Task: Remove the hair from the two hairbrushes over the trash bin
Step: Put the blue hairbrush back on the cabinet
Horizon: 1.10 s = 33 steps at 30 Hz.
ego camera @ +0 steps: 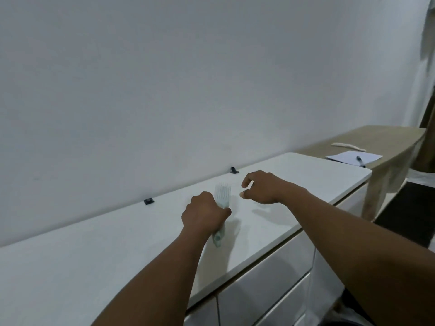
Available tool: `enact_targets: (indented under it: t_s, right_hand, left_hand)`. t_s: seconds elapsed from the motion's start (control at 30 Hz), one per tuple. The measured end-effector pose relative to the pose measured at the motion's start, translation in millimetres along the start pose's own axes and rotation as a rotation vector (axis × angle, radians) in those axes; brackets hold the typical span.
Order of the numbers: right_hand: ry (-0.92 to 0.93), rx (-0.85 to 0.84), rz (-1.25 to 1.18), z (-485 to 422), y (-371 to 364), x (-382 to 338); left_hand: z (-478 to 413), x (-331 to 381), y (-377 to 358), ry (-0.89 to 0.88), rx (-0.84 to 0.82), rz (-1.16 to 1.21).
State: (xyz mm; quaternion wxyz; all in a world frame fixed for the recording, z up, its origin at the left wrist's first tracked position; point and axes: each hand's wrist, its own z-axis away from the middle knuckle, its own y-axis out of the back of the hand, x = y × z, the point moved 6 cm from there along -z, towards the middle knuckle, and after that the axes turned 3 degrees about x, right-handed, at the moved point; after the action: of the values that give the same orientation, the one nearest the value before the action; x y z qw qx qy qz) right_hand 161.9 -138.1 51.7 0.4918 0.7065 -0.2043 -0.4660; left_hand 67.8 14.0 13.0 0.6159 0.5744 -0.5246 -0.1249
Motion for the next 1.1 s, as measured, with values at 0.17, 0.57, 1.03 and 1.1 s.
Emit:
enact_targets:
  t_s: [0.17,0.57,1.03,1.1]
  right_hand:
    - [-0.019,-0.030,-0.007,-9,-21,6]
    - [0.004,-0.037,-0.012,-22,-46,7]
    - [-0.056,-0.077,-0.055,-13,-46,-2]
    - [-0.094,-0.117,-0.083,-6,-48,-6]
  left_hand:
    - [-2,-2,-12,-0.005,-0.023,-0.041]
    - [-3,-4,-31,-0.035,-0.027,-0.152]
    - [-11,-19,4,-0.022,0.062,-0.179]
    - [-10,-28,13,-0.009,0.076,-0.195]
